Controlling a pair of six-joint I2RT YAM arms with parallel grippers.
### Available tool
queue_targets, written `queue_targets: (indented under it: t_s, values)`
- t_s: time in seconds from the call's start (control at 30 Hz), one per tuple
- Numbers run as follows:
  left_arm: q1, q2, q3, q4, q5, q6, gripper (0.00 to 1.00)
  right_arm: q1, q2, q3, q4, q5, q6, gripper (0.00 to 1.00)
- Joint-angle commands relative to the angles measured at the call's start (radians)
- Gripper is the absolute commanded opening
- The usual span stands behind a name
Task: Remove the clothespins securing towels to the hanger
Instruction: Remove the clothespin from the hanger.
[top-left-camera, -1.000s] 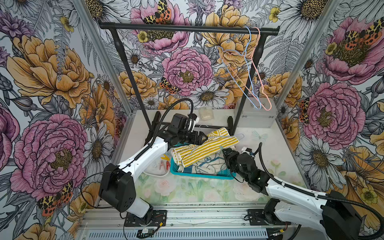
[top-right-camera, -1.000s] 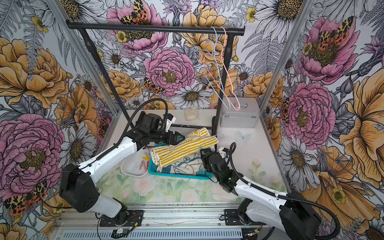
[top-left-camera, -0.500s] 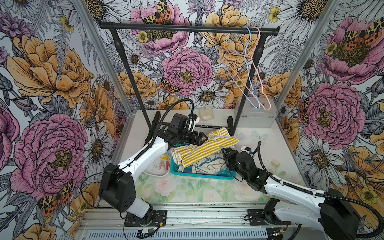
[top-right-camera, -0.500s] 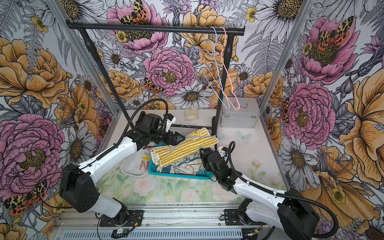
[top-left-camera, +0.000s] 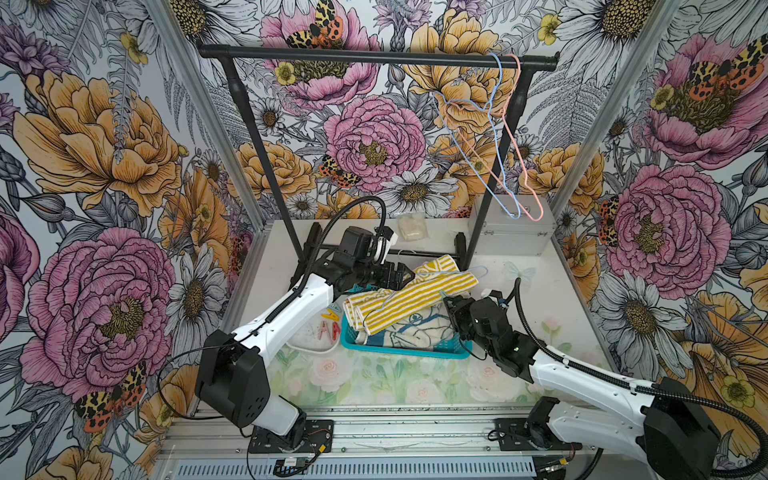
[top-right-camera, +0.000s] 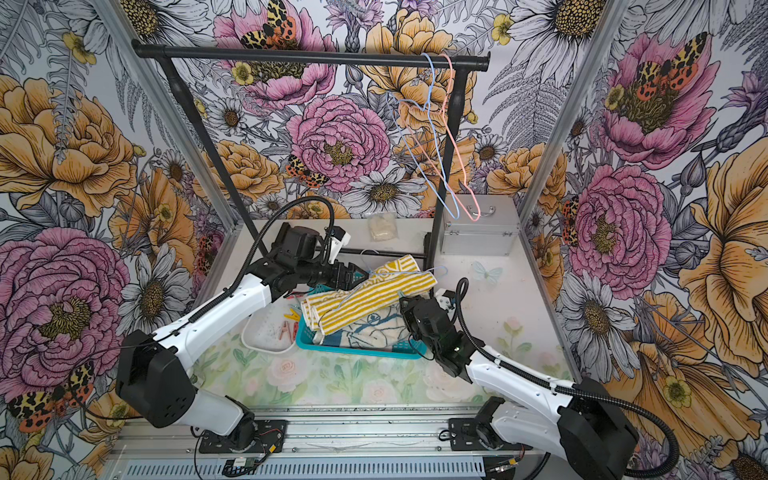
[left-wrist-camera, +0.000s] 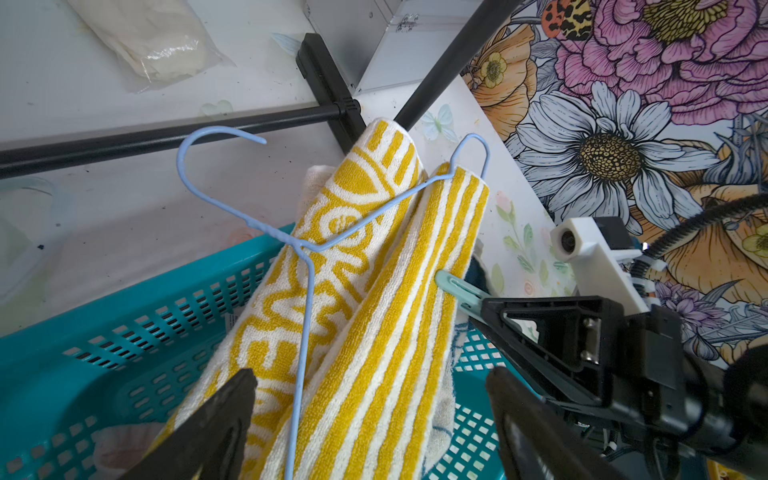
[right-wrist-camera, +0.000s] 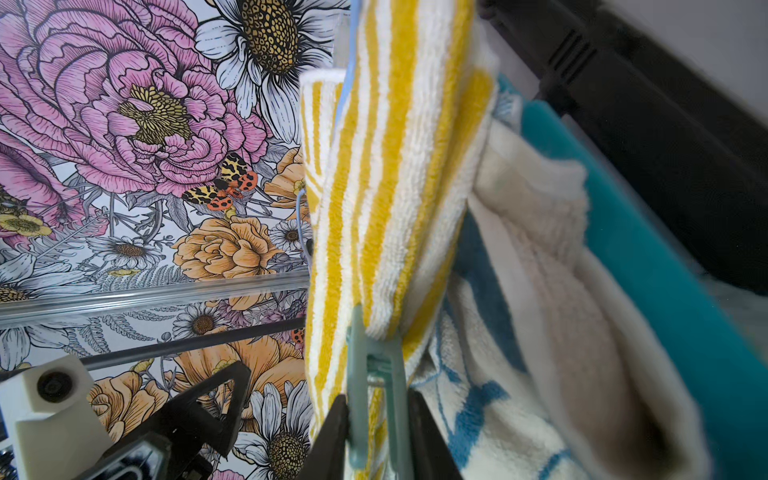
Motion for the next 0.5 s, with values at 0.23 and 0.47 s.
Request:
queue_targets:
  t_s: [0.23, 0.47]
  values:
    - [0.057, -0.066, -0.013, -0.002, -0.013, 0.012, 0.89, -0.004, -0.137, 0.036, -0.159, 0.004, -0.083, 0.22]
    - [0.094, -0.091, -0.035, -0.003, -0.014, 0.003, 0.89, -0.003, -0.213, 0.030, -0.244, -0.017, -0.113, 0.21]
